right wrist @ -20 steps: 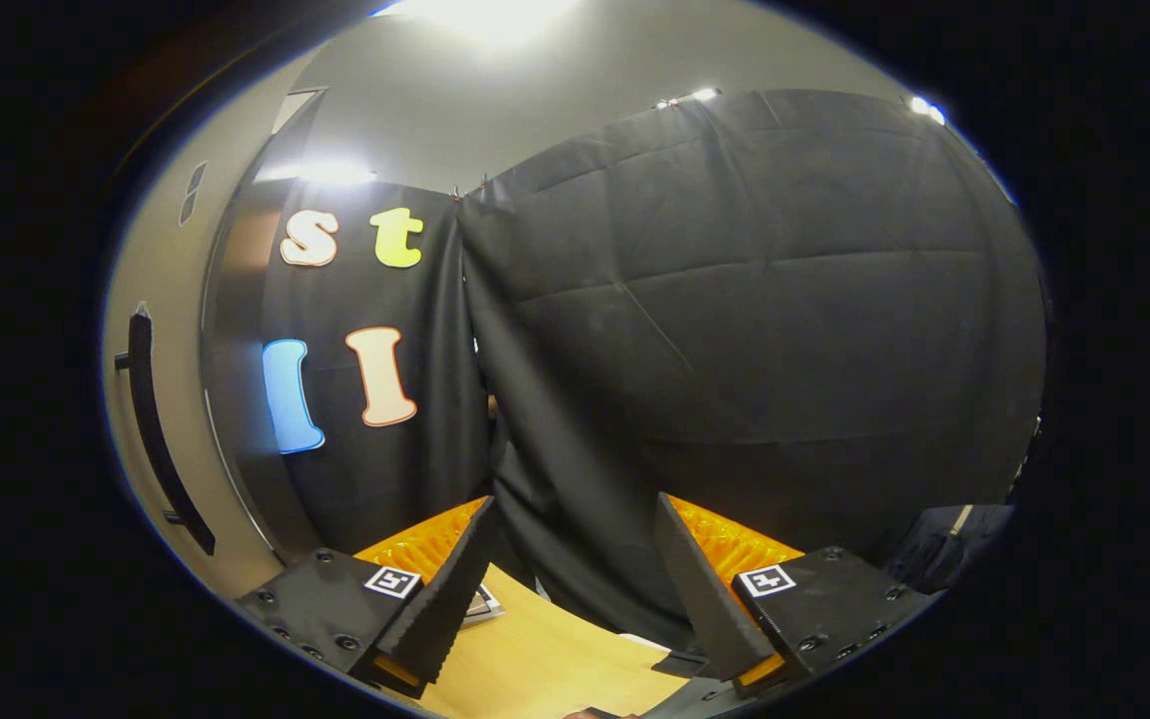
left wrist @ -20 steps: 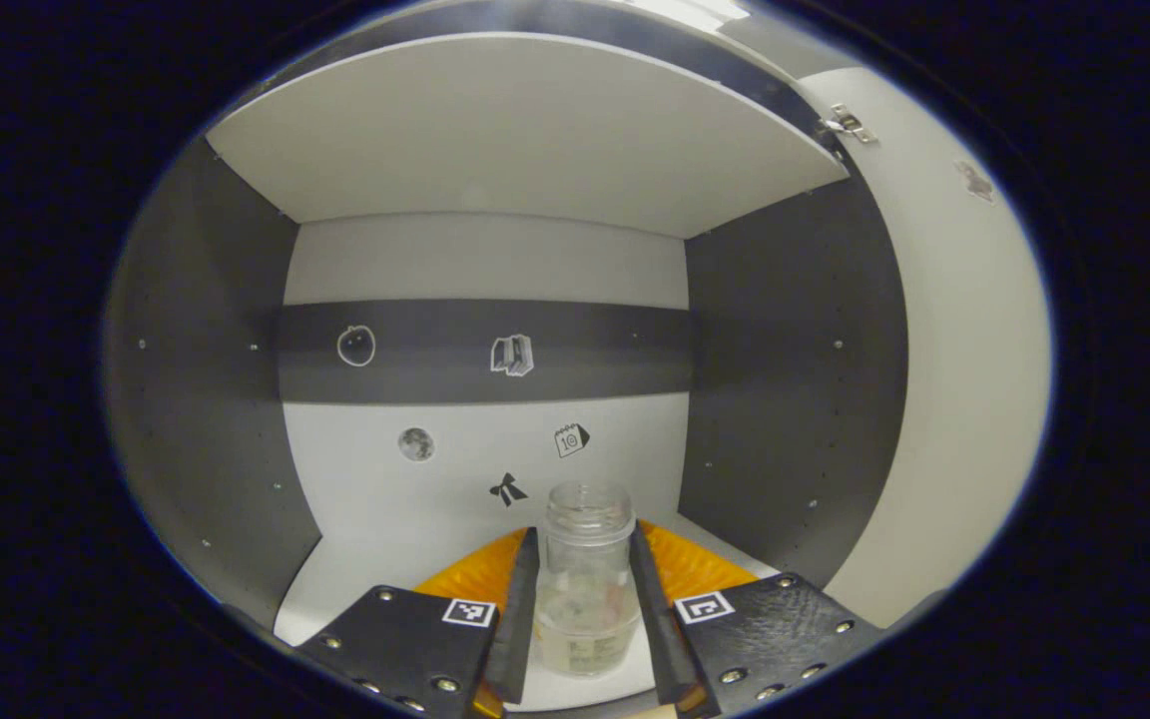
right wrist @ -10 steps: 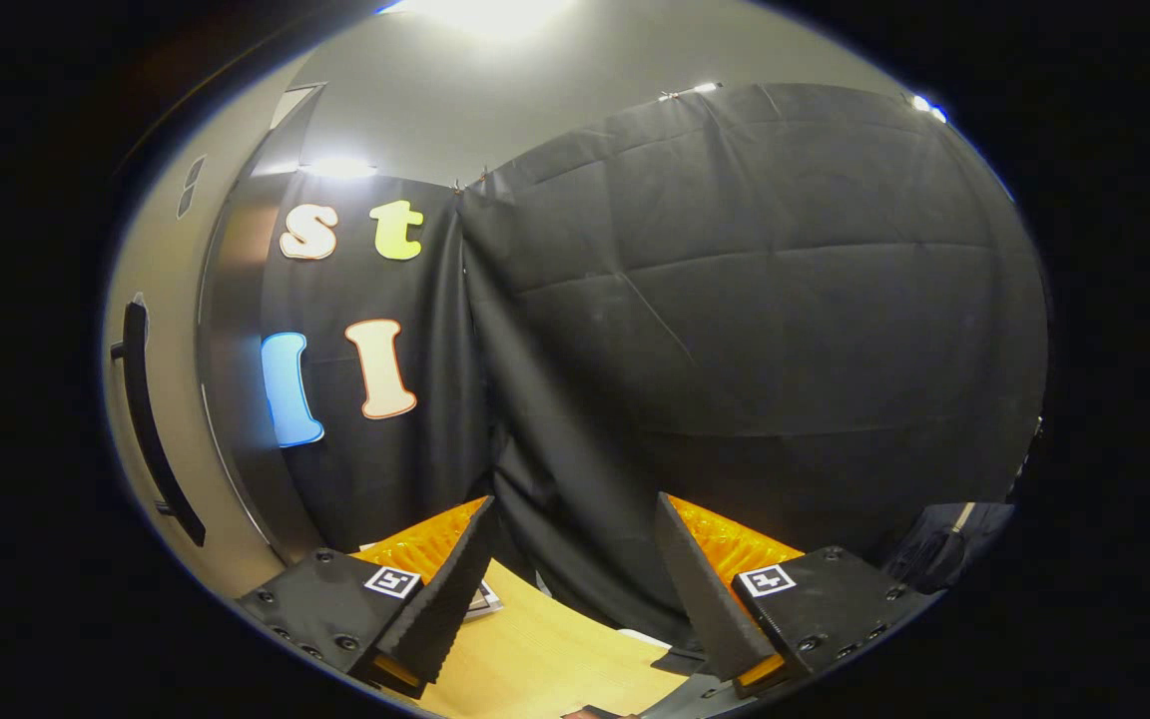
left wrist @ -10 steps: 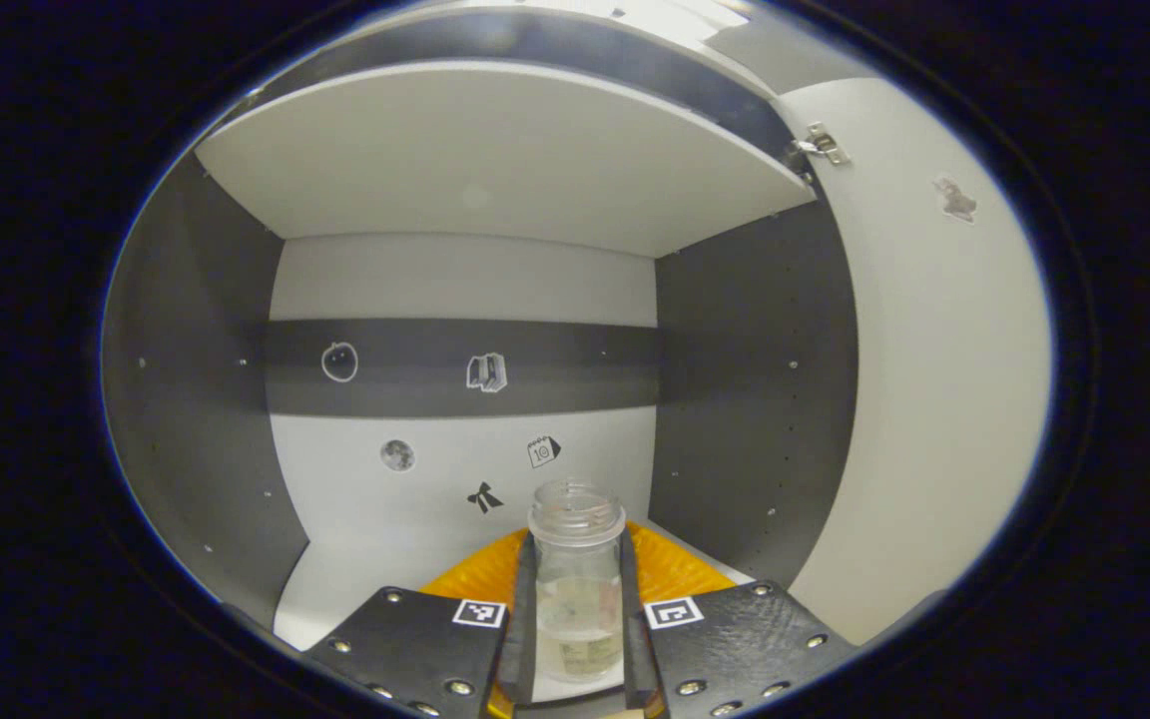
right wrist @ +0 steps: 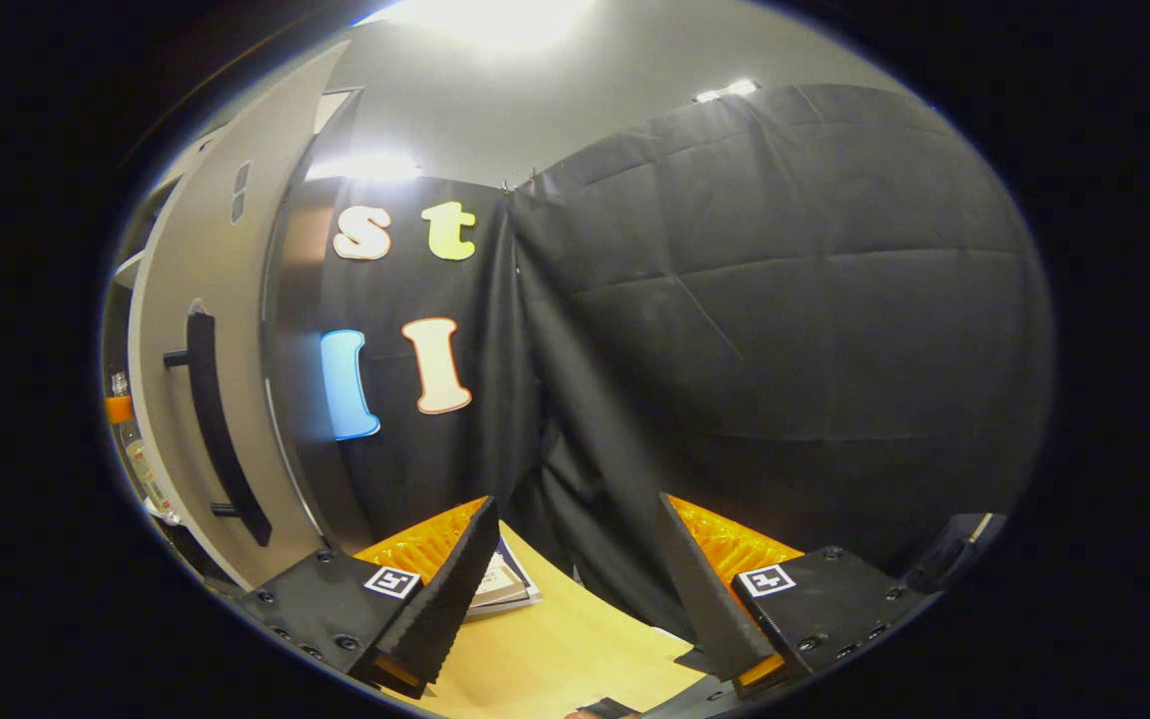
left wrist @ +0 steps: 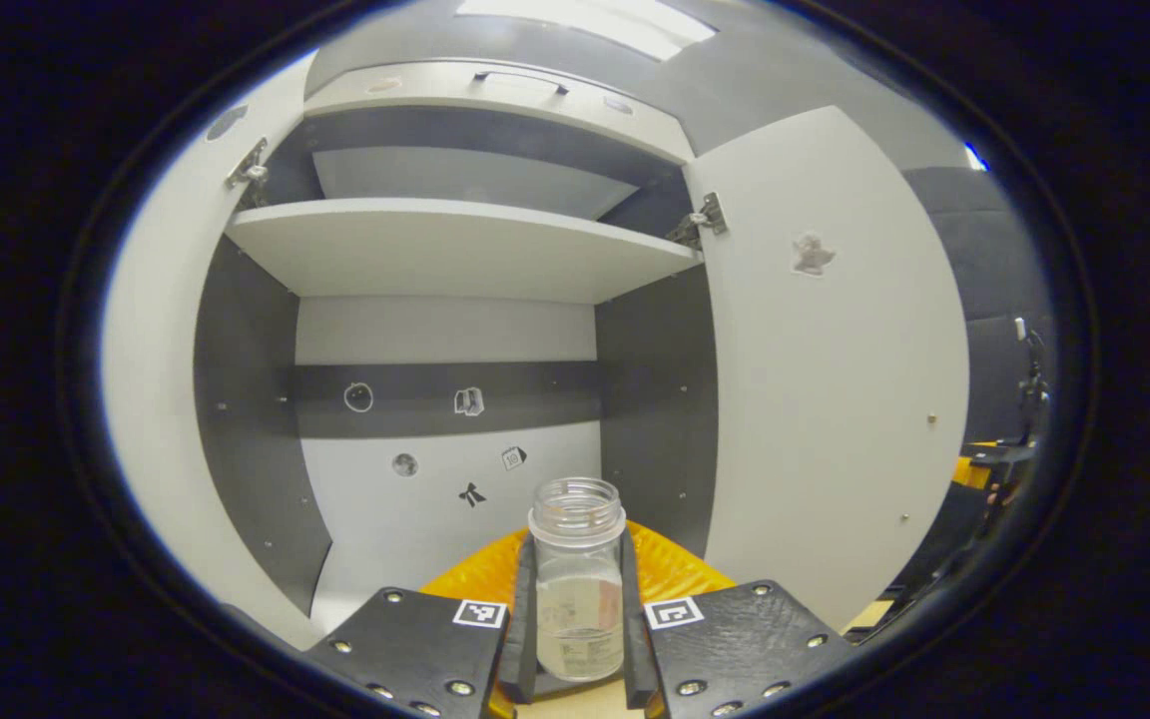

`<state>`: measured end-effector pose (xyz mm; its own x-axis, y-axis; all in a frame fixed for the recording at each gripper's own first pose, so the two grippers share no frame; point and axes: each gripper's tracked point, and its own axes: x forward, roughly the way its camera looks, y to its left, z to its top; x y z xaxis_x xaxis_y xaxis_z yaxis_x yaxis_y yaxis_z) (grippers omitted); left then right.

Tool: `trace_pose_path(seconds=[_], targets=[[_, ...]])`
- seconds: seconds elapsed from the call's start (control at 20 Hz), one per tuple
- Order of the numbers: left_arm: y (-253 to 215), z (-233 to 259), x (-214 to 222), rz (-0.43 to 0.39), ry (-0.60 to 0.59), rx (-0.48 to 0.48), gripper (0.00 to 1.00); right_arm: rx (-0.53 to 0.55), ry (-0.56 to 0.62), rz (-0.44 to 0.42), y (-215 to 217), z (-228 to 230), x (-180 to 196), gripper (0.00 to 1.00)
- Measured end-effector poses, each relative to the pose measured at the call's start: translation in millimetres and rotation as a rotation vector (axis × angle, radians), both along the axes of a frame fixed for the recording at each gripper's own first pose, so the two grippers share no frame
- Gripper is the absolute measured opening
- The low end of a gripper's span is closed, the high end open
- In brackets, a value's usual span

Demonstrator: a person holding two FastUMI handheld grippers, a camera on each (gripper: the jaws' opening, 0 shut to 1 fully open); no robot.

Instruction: Grasp the bottle in the cabinet with the left hand and place it on the coaster, then close the right door with the right hand and the left door with the left hand.

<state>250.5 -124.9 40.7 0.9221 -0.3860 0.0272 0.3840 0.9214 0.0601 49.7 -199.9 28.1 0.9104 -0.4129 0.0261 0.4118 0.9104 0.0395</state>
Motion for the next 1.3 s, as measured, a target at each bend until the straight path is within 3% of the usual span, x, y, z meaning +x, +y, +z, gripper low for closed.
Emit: trace_pose_path(seconds=[0.2,0.55,0.85,1.1,1.3], targets=[[14.9,-17.5,-51.7,0.003,0.011,-0.036,0.35,-0.013,0.015,0.051,18.2,1.5,-25.6,1.0],[26.3,-61.0,-99.1,0.024,0.023,-0.094,0.36,-0.035,0.004,0.091,33.5,13.5,-54.3,0.96],[22.4,-110.1,-124.5,0.091,0.025,-0.026,0.35,-0.017,0.019,0.167,27.2,9.2,-32.1,0.99],[11.6,-162.7,-137.4,0.151,0.065,-0.083,0.36,0.004,0.065,0.219,12.6,2.6,-15.2,0.96],[3.0,-230.1,-134.3,0.172,0.167,-0.111,0.37,0.058,0.086,0.251,8.4,-0.5,-2.7,1.0]])
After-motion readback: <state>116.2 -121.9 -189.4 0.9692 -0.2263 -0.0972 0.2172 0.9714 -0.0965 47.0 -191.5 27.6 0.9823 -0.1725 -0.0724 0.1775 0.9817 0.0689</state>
